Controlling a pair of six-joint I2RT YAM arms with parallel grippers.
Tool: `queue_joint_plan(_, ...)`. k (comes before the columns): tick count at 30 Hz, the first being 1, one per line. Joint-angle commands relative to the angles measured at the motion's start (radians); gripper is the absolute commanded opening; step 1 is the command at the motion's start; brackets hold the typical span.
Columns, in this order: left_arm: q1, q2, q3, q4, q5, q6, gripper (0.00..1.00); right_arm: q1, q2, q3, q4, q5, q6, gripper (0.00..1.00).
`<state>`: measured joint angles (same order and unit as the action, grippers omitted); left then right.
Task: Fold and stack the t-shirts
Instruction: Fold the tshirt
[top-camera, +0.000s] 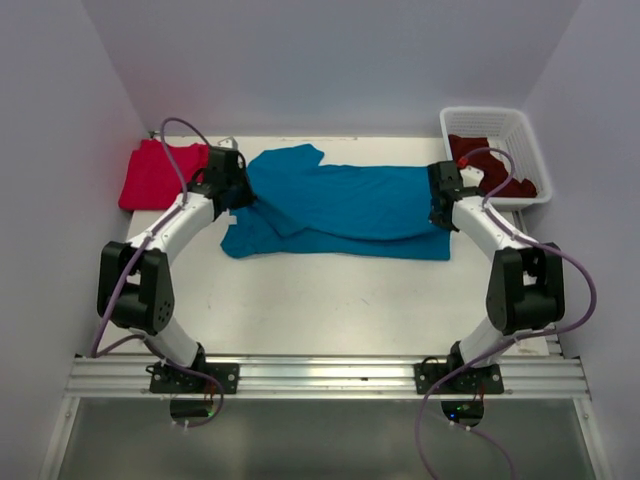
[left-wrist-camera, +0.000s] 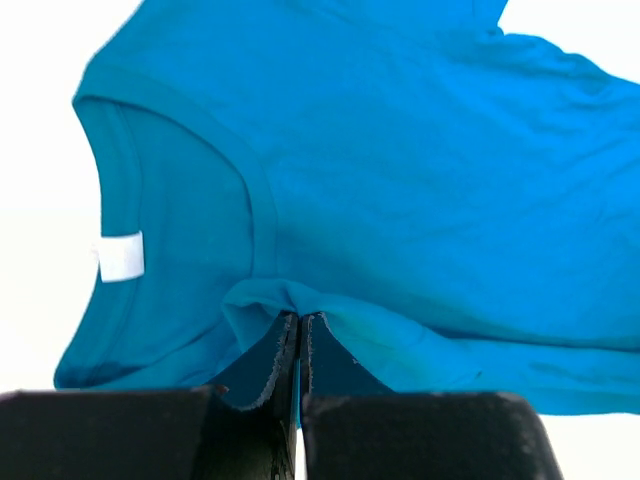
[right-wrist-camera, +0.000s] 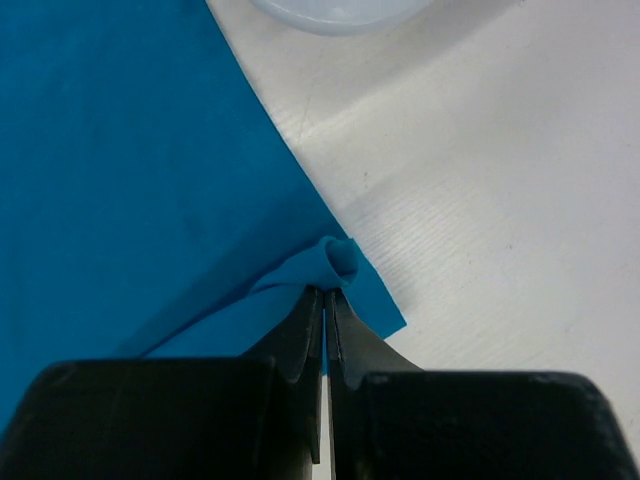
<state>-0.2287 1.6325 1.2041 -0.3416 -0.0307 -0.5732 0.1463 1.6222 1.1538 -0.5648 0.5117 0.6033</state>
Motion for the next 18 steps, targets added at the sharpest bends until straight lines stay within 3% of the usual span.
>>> queue_joint_plan(1, 0.028, 0.026, 0.060, 0.059, -0.020, 0.036, 0.00, -0.011, 0.034, 0.053, 0.032, 0.045, -0.004, 0.00)
queue_joint_plan(18, 0.060, 0.194, 0.141, 0.124, 0.054, 0.013, 0.00, -0.017, 0.183, 0.153, 0.060, 0.042, -0.011, 0.00)
